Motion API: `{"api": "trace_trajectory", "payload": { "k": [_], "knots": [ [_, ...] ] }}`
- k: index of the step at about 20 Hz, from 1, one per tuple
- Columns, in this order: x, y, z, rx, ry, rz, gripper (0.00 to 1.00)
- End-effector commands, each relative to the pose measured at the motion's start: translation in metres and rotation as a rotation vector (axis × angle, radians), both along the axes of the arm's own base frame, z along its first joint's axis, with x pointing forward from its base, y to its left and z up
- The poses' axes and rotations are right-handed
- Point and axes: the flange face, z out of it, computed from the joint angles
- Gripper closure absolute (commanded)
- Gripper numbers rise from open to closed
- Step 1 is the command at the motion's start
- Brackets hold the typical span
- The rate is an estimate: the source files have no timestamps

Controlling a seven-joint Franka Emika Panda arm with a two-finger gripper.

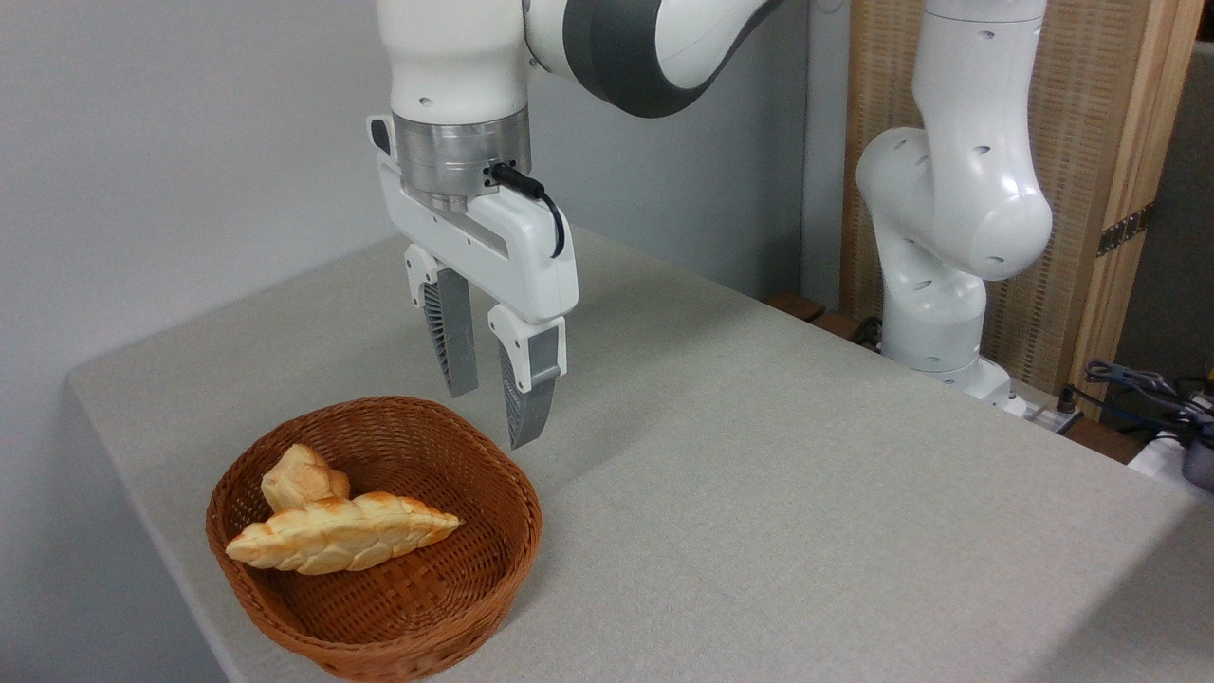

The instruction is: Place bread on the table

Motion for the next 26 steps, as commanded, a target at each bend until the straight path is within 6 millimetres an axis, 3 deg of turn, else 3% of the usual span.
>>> {"api": "trace_trajectory", "payload": {
  "k": [1, 26],
  "knots": [
    [-0.0044, 0.0035, 0.0114, -0.011, 0.046, -0.012, 0.0],
    [0.0001, 0.0017, 0.0094, 0.003, 0.037, -0.019, 0.0]
  ]
}}
